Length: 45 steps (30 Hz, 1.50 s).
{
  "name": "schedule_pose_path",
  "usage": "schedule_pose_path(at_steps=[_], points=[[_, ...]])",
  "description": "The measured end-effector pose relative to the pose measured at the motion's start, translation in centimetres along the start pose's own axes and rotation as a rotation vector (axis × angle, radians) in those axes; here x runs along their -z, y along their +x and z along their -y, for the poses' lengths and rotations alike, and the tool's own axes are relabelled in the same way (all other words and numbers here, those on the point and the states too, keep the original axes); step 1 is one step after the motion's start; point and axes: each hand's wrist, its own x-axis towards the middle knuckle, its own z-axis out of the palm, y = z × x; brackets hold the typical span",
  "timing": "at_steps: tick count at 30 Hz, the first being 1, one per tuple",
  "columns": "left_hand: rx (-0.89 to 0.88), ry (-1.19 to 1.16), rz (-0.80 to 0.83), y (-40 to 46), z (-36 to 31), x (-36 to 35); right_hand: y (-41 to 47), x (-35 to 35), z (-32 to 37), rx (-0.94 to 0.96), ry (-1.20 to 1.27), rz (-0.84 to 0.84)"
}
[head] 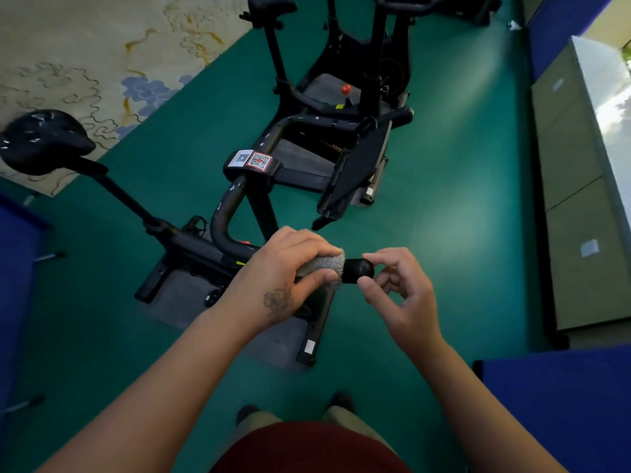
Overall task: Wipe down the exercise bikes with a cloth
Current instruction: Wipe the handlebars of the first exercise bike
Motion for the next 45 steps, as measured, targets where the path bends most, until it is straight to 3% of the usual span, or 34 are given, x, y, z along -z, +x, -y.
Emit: schedule_pose_path(at_steps=[15, 23, 34, 45], points=[[0.023, -0.002, -0.077, -0.6, -0.9, -1.3, 0.0, -0.2, 0.0, -0.018, 0.066, 0.018], [0.187, 0.139, -0.113, -3.1, 1.2, -0.8, 0.2, -0.3, -0.1, -0.003, 0.079, 0.009], [0.125, -0.023, -0.143, -1.2, -1.3, -1.4, 0.3, -0.3, -0.2, -0.005, 0.079, 0.001], [0.182, 0.181, -0.082, -2.4, 1.3, -0.6, 0.4, -1.2, -0.1, 0.024, 0.02, 0.006]])
